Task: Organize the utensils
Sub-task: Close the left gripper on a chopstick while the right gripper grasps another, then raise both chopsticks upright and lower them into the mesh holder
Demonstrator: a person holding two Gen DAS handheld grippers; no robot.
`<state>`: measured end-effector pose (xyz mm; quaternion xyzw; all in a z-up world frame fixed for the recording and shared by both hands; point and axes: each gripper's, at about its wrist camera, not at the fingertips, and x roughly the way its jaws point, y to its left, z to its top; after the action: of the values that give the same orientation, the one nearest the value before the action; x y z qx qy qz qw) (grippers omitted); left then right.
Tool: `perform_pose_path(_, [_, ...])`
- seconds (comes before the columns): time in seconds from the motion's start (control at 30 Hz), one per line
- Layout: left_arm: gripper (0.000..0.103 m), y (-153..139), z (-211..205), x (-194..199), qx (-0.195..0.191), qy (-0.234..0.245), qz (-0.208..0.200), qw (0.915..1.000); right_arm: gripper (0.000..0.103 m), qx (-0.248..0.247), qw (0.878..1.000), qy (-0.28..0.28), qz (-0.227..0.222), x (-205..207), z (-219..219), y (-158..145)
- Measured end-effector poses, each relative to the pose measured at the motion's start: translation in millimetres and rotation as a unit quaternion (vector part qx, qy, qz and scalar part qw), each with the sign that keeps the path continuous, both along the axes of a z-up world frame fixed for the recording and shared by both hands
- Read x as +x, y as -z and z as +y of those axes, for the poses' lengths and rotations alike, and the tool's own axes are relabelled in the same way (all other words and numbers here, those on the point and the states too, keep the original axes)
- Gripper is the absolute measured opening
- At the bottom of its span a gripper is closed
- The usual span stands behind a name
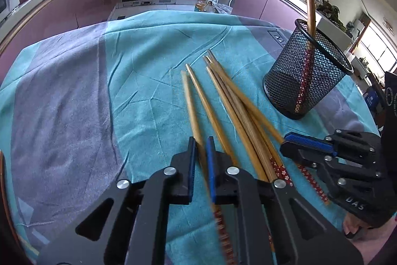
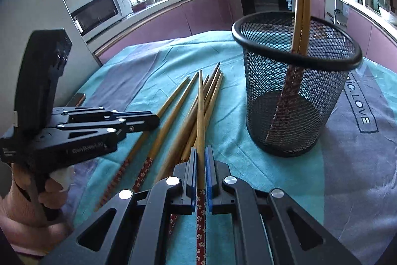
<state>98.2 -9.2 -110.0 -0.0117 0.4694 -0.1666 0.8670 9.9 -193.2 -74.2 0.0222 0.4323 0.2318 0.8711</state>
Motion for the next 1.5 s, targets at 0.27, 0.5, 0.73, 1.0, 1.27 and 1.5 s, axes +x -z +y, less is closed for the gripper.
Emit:
perform_pose_path(0.27, [0.011,1.5,-2.1,-5.5,0.011,0.008,-0.001,0.9999,0.009,-0.023,1.0,-0.002,0.01,11.5,13.0,4.2])
perform_pose_path(0.5, [0.009,1.9,-11.1,-0.5,0.027,0.017,-0.005,0.9995,0.007,-0.025,1.0,0.006,0.007,18.9,14.3,6.1])
perform_pose_path(0.73, [0.008,-0.6,-5.0,-2.1,0.006,0.003,-0.008,0.9999,0.006,-0.011,1.0,0.01,-0.006,13.3,7.7,-1.3])
perform_pose_path(1.0, [0.008,-24.9,-0.6,-15.8,-0.021,0.015,-0.035,0.9991,0.006,0.009,0.999,-0.014,-0.034,-2.2,-0.3,-24.3])
perform_pose_path(1.27, [0.008,-67.7,3.0,-34.2,-0.076,0.044,-0.064,0.9941,0.006,0.04,0.997,-0.012,-0.068,-15.0,-20.8,-54.6])
perform_pose_path(1.5, [0.008,-112.7,3.5,-49.8,-0.115,0.073,-0.099,0.9858,0.006,0.073,0.992,0.007,-0.102,-18.9,-44.8,-82.4])
